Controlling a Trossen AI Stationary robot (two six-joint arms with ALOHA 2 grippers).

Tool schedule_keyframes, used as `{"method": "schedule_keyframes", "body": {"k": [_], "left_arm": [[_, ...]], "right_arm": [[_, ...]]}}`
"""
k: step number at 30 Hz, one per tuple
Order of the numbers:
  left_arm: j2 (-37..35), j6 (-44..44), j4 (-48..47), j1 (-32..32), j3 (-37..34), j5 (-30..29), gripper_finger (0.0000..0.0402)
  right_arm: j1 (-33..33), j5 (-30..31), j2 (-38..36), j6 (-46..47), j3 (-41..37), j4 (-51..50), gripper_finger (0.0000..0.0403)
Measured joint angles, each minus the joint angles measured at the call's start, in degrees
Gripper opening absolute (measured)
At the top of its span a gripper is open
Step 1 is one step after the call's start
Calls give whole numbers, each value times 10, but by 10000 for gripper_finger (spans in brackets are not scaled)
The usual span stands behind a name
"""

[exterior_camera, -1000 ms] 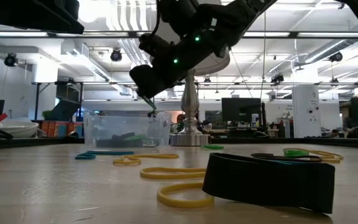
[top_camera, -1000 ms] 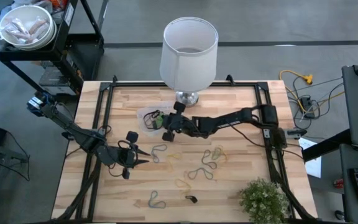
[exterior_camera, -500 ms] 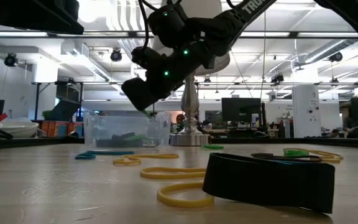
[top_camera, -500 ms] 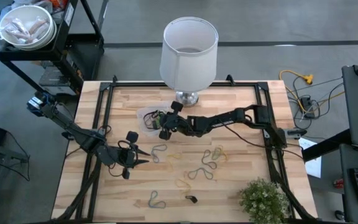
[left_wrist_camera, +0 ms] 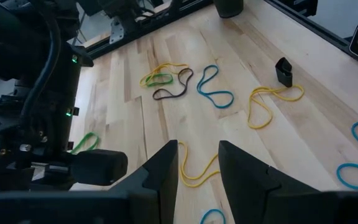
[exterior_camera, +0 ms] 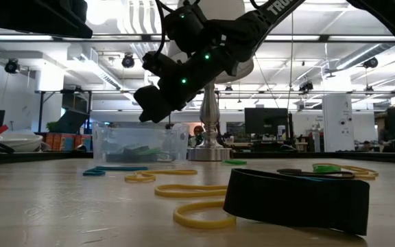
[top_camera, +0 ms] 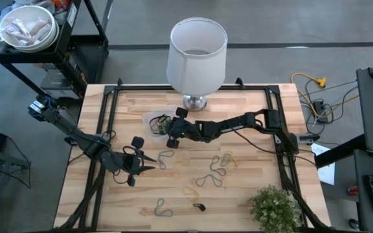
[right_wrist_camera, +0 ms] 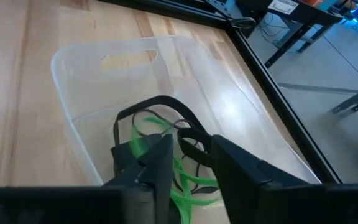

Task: Pick and place rubber bands into bin
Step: Put the green rubber band into the transparent bin, then put the blue rubber band into the transparent bin

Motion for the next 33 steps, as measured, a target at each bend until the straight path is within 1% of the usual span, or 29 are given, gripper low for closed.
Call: {"method": "schedule_keyframes", "body": {"k": [5, 10, 14, 17, 22, 25, 29, 33], "left_arm": [[0, 0, 0, 0, 0, 0, 100], [0, -1, -5, 0, -5, 1, 100], [0, -16, -5, 0, -17, 4, 100], [0, -17, -2, 0, -28, 20, 100], [0, -23, 5, 0, -37, 60, 100], [2, -49, 6, 0, -38, 61, 100], [40, -60, 8, 0, -37, 62, 100], [118, -52, 11, 0, -23, 66, 100]], "right_arm": [[1, 0, -6, -18, 0, -6, 138], [24, 0, -36, -41, 0, -64, 148], [55, -1, -78, -41, 0, -161, 144], [84, 0, -110, -34, 0, -240, 139], [139, -2, -161, 19, 0, -373, 131], [171, -2, -186, 65, -1, -443, 127], [215, -1, -205, 125, -2, -500, 122], [253, -1, -210, 149, -6, -516, 118]]}}
